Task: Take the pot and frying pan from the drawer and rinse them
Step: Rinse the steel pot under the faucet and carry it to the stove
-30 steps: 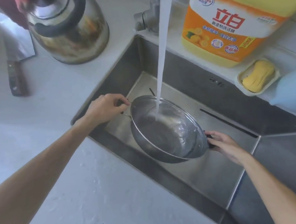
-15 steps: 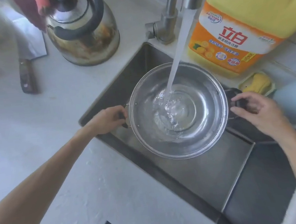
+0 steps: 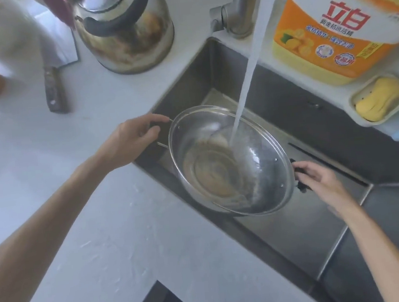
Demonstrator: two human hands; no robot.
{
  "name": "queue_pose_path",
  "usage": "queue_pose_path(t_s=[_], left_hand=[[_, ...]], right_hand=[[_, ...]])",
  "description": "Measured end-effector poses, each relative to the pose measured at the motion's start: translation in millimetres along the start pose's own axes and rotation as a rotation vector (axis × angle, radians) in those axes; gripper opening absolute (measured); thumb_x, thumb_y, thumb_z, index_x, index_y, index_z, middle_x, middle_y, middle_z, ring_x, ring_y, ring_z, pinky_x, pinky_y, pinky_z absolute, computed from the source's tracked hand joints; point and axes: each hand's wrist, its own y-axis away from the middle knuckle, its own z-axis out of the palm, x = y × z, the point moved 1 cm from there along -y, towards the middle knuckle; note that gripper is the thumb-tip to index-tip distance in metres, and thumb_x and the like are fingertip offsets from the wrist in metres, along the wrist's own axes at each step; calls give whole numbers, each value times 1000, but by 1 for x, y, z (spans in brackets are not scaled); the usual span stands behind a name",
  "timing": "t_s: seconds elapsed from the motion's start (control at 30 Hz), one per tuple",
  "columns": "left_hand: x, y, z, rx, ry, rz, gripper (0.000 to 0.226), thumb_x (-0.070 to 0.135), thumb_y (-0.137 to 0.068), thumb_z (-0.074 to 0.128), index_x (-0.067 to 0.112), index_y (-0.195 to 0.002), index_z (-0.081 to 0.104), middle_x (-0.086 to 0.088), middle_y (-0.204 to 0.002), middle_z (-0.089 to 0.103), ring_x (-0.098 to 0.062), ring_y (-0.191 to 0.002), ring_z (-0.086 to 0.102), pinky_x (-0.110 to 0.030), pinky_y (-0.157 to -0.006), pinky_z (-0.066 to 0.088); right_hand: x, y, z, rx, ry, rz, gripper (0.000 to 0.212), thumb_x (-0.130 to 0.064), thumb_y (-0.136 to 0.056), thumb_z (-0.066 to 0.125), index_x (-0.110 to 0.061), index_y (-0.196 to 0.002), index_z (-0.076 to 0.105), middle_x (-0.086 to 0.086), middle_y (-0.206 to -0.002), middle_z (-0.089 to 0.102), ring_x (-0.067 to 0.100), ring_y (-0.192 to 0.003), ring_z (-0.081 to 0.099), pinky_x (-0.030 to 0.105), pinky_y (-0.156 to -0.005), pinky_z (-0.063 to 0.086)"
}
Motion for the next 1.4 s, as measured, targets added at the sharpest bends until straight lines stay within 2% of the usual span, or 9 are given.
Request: queue_pose_path(t_s=[0.07, 0.13, 0.2, 0.33, 0.43, 0.77, 0.97, 1.23, 1.4], left_hand=[[-6, -1, 8, -112, -107, -75, 29, 33, -89, 43, 48, -111, 57, 14, -65, 50, -4, -65, 50, -34, -73, 44], [-9, 1, 19, -201, -255, -102, 28, 34, -92, 42, 45, -116, 51, 16, -75, 54, -11, -80, 59, -35, -80, 45], [-13, 3, 34, -241, -304, -130, 24, 35, -93, 42, 44, -115, 48, 12, -82, 59, -18, -88, 62, -36, -80, 45], [-4, -3, 59, -252, -294, -152, 19, 33, -95, 44, 37, -113, 48, 23, -71, 53, -20, -83, 58, -32, -71, 37], [3, -7, 62, -139, -218, -134, 13, 31, -93, 47, 36, -105, 49, 31, -69, 57, -15, -81, 58, -33, -73, 42], [13, 4, 11, 106, -210, 39, 22, 31, -94, 48, 40, -114, 53, 6, -81, 59, -20, -82, 58, -33, -77, 43], [17, -3, 5, 22, -204, -64, 21, 36, -93, 47, 38, -112, 57, 3, -90, 63, -22, -89, 60, -36, -84, 45], [-1, 3, 52, -139, -232, -185, 16, 39, -94, 46, 39, -108, 52, 18, -78, 65, -16, -87, 58, -32, -71, 36], [9, -1, 53, 16, -130, -199, 11, 30, -93, 50, 34, -103, 53, 23, -62, 54, -16, -79, 53, -30, -71, 34]], right_hand=[[-11, 0, -17, 75, 35, -53, 53, -69, -55, 72, -32, -92, 71, -10, -73, 69, 4, -62, 56, 13, -52, 44], [-35, 0, -31, 68, 58, -61, 14, -37, -80, 69, -34, -93, 70, -19, -75, 70, -1, -69, 59, 7, -56, 44], [-55, -1, -48, 80, 191, -145, 24, -13, -86, 63, -35, -96, 67, -31, -79, 68, -11, -74, 61, 1, -65, 44], [-92, 2, -65, 146, 250, -291, 22, -41, -73, 64, -52, -91, 65, -32, -76, 66, -8, -67, 58, 3, -67, 42], [-98, 4, -71, 196, 269, -349, 21, -44, -71, 64, -51, -91, 65, -25, -73, 65, 1, -64, 51, 8, -62, 41], [-15, -5, -22, 162, 135, -163, 42, 0, -85, 62, -41, -78, 58, -23, -79, 66, -2, -70, 60, 6, -65, 46], [-4, -2, -14, 124, 66, -60, 26, -3, -91, 53, -29, -91, 59, -28, -78, 68, -11, -72, 60, 5, -60, 45], [-81, 1, -55, 215, 146, -298, 26, -18, -88, 60, -42, -91, 65, -32, -90, 66, -9, -81, 59, 4, -75, 45], [-95, 5, -56, 264, 147, -375, 28, -13, -87, 61, -41, -91, 62, -26, -81, 65, -4, -73, 57, 8, -73, 45]])
